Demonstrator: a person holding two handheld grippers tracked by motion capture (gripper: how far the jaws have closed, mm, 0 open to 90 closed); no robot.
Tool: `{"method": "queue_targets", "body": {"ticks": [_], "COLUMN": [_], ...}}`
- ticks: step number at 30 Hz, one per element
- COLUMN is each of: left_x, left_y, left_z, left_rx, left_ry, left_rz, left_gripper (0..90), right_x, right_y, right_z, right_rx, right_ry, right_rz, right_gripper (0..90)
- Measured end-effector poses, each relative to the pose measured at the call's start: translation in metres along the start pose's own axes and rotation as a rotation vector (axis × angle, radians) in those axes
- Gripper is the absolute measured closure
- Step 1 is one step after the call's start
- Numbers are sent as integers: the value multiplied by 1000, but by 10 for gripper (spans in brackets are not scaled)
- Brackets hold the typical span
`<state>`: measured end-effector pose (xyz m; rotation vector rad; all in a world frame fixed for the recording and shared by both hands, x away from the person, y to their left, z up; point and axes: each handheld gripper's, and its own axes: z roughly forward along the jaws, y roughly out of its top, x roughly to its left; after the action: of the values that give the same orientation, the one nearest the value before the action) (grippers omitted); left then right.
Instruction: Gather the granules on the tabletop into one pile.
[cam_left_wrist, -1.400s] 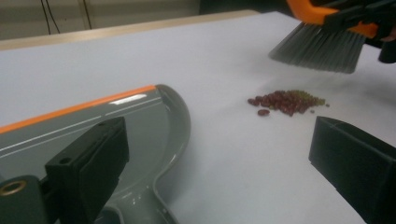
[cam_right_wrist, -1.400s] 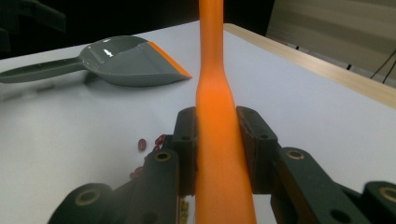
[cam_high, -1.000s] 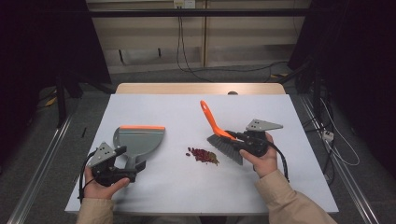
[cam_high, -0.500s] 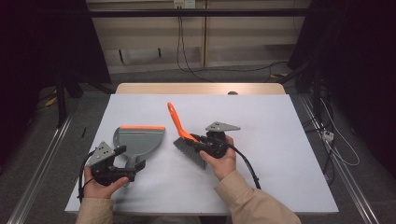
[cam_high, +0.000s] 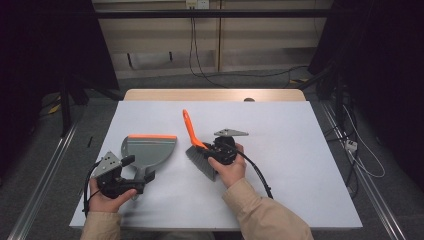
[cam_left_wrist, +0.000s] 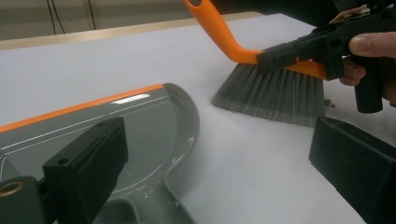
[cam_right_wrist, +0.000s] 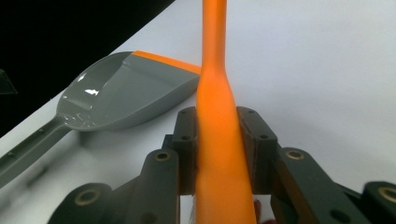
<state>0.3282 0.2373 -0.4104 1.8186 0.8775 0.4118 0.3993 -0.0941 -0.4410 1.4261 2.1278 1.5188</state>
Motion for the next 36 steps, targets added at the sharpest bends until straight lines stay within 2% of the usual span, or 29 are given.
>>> {"method": "queue_targets", "body": {"ticks": [4,13,16,22,28,31,33,36], "left_x": [-1,-2,-2,-2,-2,-2,-2,-1], "left_y": [1,1,1,1,1,1,1,1], "left_z": [0,1,2,2,2,2,2,3], "left_rx": [2,-2,-1,0,-1,-1,-1,-2], "left_ry": [-1,-3,-2,-3,-2,-1,-4,-4], "left_rz": [3,0,4,4,0,2,2,-1], "left_gripper": [44,43,43,43,43,43,43,42], "right_x": [-9,-25,-29,-31,-36,-38,-38,-33], "right_y": [-4,-12,-14,-14,-13,-11,-10,-4], "right_z": [-9,-29,-34,-40,-44,-45,-43,-40], "right_rx": [-13,-34,-36,-26,-16,-15,-15,-10], "right_ry": [-8,-34,-40,-59,-60,-48,-21,19], "right_rz": [38,62,85,77,89,107,140,156], "right_gripper": [710,704,702,699,699,701,704,708]}}
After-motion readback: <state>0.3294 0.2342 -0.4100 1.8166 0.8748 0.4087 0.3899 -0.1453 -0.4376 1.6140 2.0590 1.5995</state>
